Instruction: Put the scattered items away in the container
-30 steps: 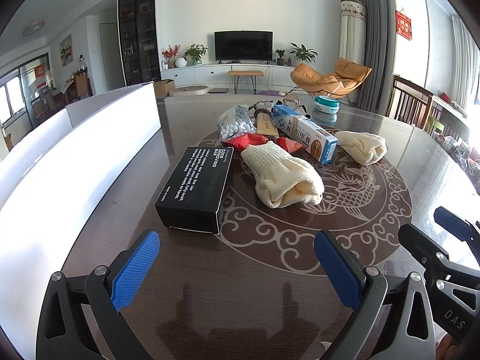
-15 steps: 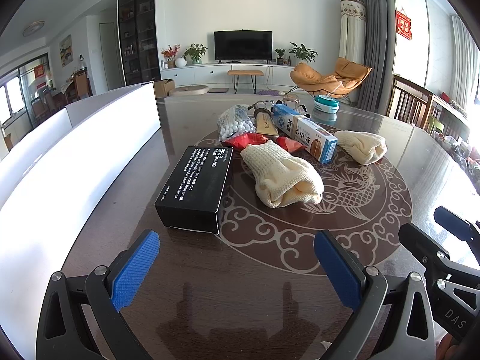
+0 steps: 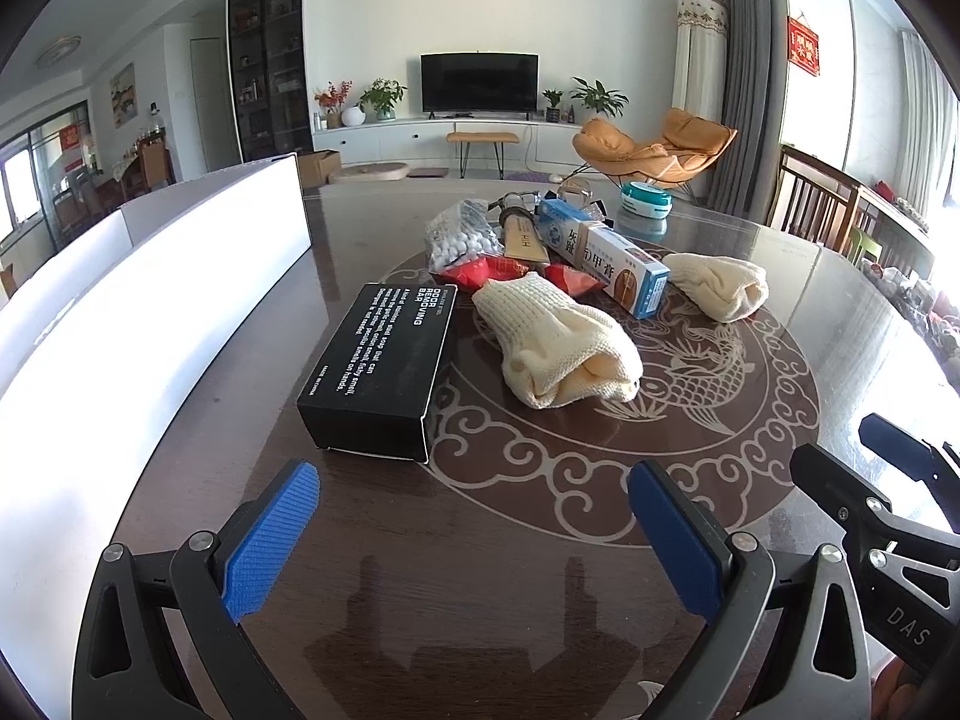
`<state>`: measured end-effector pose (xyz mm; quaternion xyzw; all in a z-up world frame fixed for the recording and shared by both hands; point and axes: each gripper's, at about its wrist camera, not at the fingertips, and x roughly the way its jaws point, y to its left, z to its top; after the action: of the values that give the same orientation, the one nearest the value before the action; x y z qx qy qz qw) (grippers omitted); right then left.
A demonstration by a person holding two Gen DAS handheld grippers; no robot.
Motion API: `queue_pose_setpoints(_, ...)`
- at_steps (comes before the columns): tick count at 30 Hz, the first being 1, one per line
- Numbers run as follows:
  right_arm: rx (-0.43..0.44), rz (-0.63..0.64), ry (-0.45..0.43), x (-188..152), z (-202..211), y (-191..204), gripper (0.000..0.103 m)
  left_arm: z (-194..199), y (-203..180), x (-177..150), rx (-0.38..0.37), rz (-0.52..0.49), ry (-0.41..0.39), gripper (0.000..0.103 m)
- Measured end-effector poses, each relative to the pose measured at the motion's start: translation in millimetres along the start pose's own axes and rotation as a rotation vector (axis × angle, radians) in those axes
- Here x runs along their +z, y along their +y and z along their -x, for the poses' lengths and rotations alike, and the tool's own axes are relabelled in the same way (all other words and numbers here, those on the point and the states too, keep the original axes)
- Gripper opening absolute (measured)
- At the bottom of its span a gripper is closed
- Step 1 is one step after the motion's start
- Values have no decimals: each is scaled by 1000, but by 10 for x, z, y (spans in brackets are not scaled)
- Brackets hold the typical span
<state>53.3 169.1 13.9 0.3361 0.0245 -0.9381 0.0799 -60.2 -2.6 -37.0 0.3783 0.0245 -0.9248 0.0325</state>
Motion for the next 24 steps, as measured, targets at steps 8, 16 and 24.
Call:
queue_pose_setpoints(8,7,-12,15,2,-32,-17,75,-6,-13,4,9,5,4,103)
queue_pose_setpoints(16,17,-43,70,0,-141,-87,75,-14,2,0,13,11,-5,103)
queue_pose_setpoints(24,31,-61,94,0,-187,-127,75,-13,12,-15,19,8,-5,103)
